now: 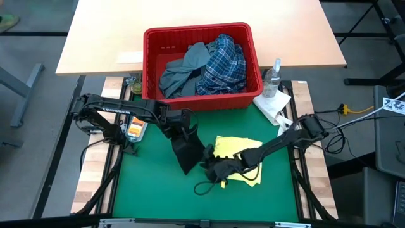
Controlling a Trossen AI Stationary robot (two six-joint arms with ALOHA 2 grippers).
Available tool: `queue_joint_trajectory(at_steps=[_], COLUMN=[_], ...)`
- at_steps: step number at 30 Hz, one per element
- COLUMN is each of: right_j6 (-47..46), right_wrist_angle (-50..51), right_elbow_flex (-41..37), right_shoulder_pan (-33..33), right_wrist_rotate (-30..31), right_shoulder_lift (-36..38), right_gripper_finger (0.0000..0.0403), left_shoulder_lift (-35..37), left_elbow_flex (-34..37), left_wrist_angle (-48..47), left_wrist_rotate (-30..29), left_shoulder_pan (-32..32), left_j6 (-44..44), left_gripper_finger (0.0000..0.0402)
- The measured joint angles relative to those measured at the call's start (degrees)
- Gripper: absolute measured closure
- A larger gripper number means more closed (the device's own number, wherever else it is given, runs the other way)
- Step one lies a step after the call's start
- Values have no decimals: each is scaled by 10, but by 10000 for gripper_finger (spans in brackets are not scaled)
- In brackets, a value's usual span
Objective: Fold Laundry from Bin
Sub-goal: Stack the black underwear shorts on top of the yellow shirt
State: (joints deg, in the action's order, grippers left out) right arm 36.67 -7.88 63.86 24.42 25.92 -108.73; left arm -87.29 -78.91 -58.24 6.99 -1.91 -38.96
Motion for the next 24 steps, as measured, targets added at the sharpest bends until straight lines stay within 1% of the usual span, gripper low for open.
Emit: queue_joint_trajectory(at_steps=[4,9,11,15,20,24], right_j6=[0,-2,-2,-7,-25,-30], right_wrist_angle=[2,-15,-16,-27,-37,-36], right_elbow_flex=[0,0,0,0,8,21], right_shoulder_pan=[-24,-48,-52,-55,-66,-75], right_wrist_rotate=[-39,-107,-121,-128,-120,-134], right_shoulder_lift=[-19,-42,-51,-70,-91,-105], right_gripper_finger=[267,267,267,267,267,267], left_shoulder_lift=[0,0,0,0,0,0], left_elbow_flex=[0,0,0,0,0,0], left_wrist_angle=[2,3,3,6,7,9], left_wrist_rotate=[0,0,0,-3,-3,-1], left_shoulder_pan=[0,0,0,0,0,0], left_j6=[-6,-12,-14,-14,-14,-14], left_gripper_finger=[394,394,394,394,394,394])
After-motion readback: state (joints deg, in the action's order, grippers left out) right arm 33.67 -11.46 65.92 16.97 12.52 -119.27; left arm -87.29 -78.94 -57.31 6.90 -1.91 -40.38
